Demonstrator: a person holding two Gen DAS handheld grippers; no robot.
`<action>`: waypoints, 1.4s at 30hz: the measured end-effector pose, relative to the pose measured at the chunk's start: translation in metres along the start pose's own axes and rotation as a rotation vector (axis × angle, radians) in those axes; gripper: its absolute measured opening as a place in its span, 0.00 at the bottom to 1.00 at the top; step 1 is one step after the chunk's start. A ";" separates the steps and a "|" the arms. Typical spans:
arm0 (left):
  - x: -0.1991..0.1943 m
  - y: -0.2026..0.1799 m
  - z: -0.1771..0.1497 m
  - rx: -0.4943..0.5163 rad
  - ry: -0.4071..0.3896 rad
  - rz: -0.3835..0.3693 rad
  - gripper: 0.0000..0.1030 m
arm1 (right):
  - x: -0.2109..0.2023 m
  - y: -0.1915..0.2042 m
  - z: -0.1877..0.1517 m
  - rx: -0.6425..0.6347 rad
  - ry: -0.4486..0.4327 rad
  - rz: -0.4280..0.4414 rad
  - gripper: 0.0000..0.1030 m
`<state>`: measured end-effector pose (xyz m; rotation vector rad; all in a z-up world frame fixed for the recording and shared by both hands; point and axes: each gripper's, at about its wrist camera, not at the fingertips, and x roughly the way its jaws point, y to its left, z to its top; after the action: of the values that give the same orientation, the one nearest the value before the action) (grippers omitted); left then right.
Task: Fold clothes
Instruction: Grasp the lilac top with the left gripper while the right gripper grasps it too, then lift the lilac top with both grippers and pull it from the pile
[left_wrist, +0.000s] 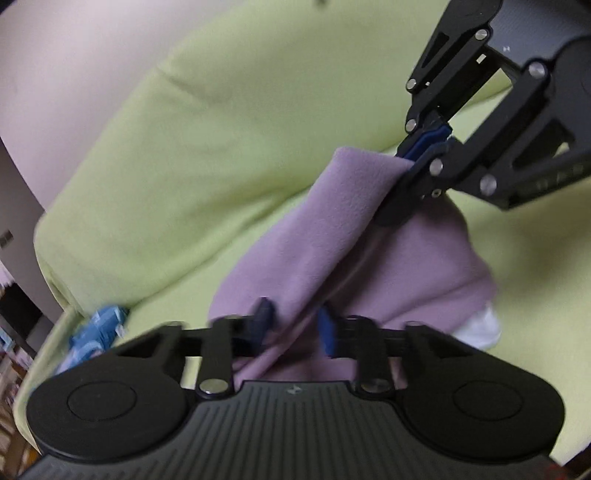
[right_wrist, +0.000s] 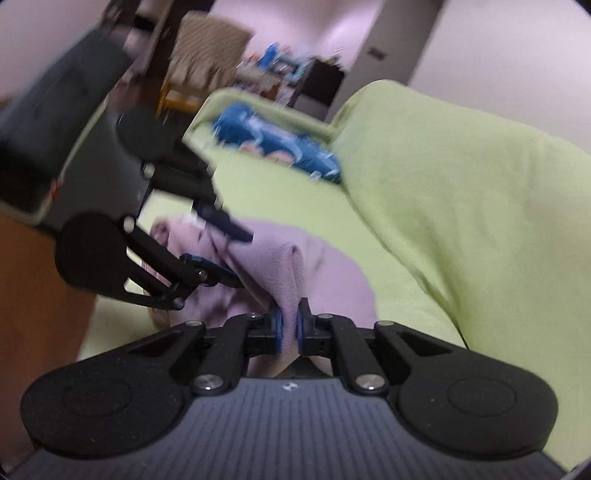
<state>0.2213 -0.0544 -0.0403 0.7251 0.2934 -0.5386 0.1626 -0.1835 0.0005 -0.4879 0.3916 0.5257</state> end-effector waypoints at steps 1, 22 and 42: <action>-0.009 0.000 0.011 0.008 -0.024 0.003 0.14 | -0.015 -0.007 0.003 0.025 -0.018 -0.006 0.05; -0.240 -0.168 0.146 -0.022 -0.368 -0.531 0.12 | -0.439 -0.014 -0.050 0.315 0.049 -0.237 0.05; -0.060 -0.276 0.164 -0.244 0.016 -0.707 0.66 | -0.321 -0.187 -0.216 0.623 0.252 -0.244 0.23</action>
<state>0.0289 -0.3180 -0.0476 0.3726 0.6266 -1.1432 -0.0375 -0.5619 0.0389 0.0067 0.6968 0.0865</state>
